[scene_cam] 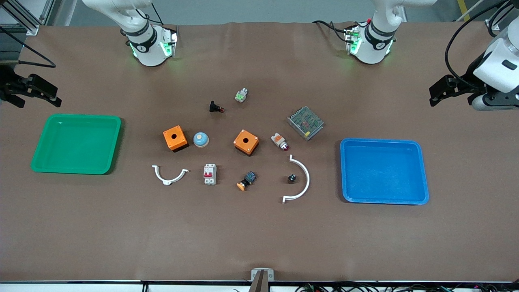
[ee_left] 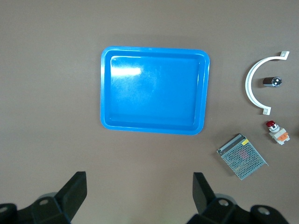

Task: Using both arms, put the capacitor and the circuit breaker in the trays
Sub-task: 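Grasp the black capacitor with the left gripper while the right gripper grasps the breaker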

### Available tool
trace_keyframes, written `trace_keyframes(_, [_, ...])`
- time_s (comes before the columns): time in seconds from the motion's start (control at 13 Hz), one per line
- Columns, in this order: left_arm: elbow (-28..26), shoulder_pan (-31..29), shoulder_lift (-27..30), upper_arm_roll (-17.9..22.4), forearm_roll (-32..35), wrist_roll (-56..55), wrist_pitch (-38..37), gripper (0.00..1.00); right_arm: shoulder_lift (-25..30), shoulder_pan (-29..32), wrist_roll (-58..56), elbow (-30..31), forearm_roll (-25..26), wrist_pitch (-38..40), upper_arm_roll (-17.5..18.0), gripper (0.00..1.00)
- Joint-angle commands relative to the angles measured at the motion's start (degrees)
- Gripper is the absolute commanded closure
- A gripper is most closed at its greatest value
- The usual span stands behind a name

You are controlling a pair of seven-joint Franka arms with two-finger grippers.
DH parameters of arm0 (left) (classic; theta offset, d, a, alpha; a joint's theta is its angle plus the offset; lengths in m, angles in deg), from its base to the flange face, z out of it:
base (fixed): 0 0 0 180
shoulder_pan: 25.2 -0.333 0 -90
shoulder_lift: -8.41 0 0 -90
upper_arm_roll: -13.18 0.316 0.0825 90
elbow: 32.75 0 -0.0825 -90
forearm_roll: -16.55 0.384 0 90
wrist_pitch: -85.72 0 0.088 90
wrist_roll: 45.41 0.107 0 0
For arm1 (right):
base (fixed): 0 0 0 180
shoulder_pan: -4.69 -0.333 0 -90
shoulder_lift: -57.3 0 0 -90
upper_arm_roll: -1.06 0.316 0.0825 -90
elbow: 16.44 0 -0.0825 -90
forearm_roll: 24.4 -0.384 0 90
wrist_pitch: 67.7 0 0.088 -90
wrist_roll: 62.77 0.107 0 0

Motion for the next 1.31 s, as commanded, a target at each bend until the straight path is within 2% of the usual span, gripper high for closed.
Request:
trace_keyframes(0.0, [1.4,0.3,-0.6,0.0,0.3,0.9,-1.3,0.0,0.8,0.8,0.7,0.3,0.7,0.2,0.7,0.0])
trace_keyframes(0.23, [2.1,0.5,-2.3,-0.2,1.0,0.7,-1.1,0.0,0.8,0.8,0.9,0.3,0.7,0.3,0.7,0.0])
trace_keyframes(0.38, [5.7,0.8,-7.2,-1.2,0.5,0.3,-1.0,0.0,0.5,0.5,0.9,0.4,0.7,-0.1,0.8,0.0])
trace_keyframes(0.54, [5.8,2.1,-11.9,-4.0,0.9,-1.2,1.1,0.0,-1.3,-1.3,1.0,1.1,0.2,-2.2,0.9,0.0])
trace_keyframes(0.77, [5.7,6.0,-19.2,-5.8,0.7,-12.2,10.3,0.0,-7.8,-6.7,1.9,1.7,0.1,-7.0,1.0,0.0])
trace_keyframes(1.0, [5.8,9.4,-27.6,-6.0,0.3,-22.4,19.8,0.0,-14.5,-14.6,9.6,1.6,0.0,-11.9,1.0,0.0])
trace_keyframes(1.23, [11.4,15.8,-38.0,-5.8,0.5,-35.6,25.6,0.0,-19.8,-21.3,16.1,1.1,0.0,-15.4,1.0,0.0])
